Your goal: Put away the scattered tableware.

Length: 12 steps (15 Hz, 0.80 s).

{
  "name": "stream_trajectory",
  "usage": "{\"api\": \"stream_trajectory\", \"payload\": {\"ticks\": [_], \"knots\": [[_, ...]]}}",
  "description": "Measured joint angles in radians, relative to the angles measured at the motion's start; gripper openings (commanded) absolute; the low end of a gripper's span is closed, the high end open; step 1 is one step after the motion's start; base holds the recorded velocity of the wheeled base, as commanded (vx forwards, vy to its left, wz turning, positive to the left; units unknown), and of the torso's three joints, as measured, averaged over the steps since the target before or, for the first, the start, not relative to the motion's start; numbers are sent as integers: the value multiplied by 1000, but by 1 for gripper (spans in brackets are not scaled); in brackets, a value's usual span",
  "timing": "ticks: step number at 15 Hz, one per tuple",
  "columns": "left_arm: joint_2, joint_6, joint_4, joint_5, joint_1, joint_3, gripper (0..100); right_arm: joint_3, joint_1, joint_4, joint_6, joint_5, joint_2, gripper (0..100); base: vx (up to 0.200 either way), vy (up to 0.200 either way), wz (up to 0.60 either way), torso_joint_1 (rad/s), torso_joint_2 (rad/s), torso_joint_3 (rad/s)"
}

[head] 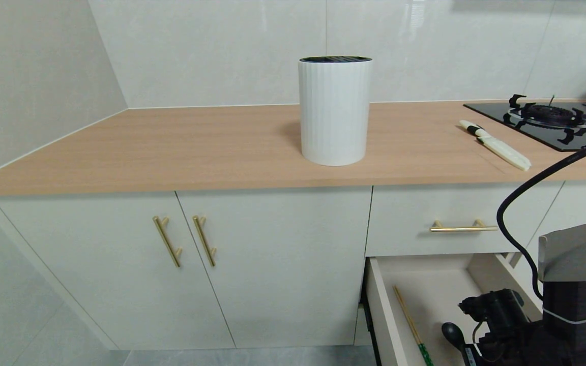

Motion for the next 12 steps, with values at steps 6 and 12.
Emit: {"api": "stream_trajectory", "payload": {"ticks": [6,12], "knots": [[0,0,0,0,0,0,100,2,0,-1,1,0,0,100,0,0,0,0,0,0],[0,0,0,0,0,0,100,98,0,-302,4,-72,-62,100,0,0,0,0,0,0]]}}
